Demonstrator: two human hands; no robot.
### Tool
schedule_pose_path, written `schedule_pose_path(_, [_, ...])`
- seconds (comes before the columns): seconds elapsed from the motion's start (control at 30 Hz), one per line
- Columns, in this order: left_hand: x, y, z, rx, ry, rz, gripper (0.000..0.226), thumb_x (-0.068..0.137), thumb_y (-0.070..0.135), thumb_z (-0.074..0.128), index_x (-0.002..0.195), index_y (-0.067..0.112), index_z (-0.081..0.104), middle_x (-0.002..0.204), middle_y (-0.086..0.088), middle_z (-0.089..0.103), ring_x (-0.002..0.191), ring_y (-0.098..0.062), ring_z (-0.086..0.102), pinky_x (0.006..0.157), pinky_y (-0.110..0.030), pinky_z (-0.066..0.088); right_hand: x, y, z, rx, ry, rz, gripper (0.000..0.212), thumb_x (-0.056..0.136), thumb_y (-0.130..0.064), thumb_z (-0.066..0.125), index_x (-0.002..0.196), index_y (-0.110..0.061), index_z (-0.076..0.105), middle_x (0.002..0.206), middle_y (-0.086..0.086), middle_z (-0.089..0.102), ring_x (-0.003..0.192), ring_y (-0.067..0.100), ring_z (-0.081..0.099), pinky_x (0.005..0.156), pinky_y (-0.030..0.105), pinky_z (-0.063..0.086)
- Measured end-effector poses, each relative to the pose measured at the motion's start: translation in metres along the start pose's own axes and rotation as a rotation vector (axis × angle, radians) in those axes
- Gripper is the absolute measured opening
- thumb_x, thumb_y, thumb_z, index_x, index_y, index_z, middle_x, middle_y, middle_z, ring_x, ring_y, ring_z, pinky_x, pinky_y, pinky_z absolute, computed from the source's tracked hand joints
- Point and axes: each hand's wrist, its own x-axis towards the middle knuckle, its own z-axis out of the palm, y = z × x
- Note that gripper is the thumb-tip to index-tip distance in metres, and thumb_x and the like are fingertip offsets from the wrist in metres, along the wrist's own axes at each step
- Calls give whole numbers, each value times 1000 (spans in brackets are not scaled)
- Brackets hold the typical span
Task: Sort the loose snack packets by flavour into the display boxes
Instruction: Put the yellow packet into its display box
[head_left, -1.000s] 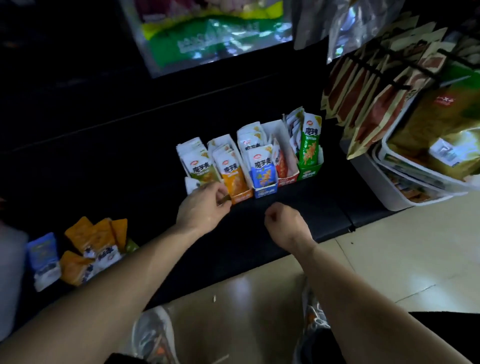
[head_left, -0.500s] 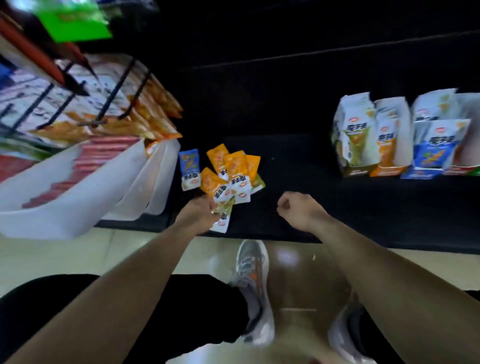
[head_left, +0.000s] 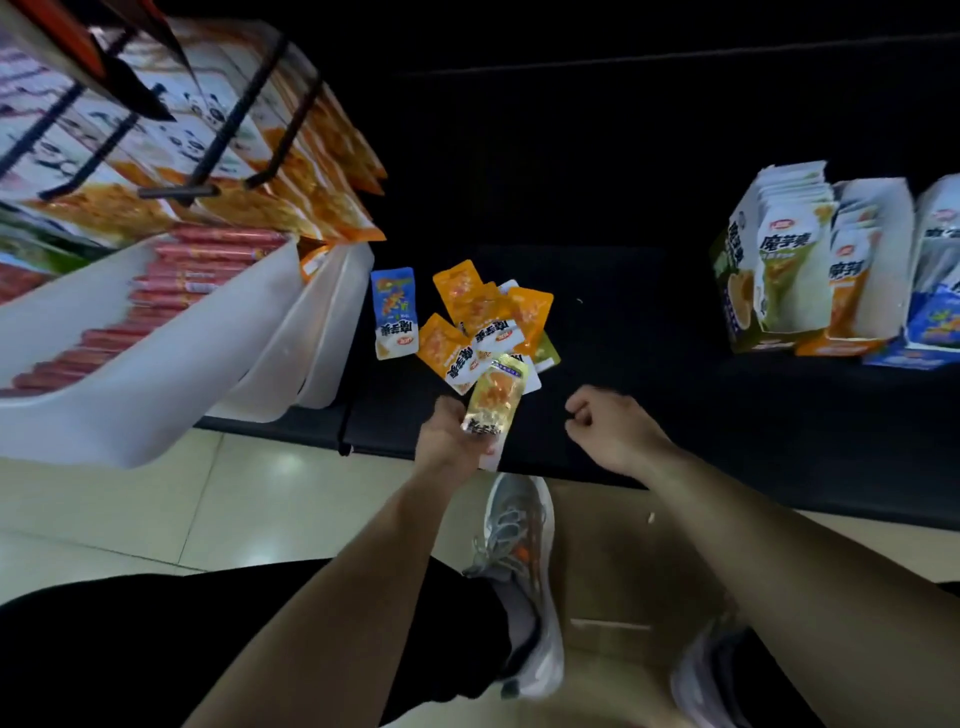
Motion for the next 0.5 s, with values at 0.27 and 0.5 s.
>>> schedule_pose_path(0.27, [-15, 50, 2, -99, -278, 360, 23, 74, 12, 83, 90, 24, 71, 83, 7, 68, 79, -6, 61, 67, -20, 44, -7, -2, 0, -341, 67, -234, 29, 91, -51, 63, 114, -33, 59, 121, -6, 54, 119, 26, 49, 96, 42, 38])
schedule_pose_path(0.5, [6, 57, 21, 465, 30, 568, 52, 89, 47, 62, 138, 34, 51, 147, 11, 43, 135, -18, 36, 108, -41, 39, -14, 42, -16, 144, 136, 77, 23, 97, -33, 61, 117, -21, 59, 105, -1, 67, 94, 23, 63, 75, 36, 51])
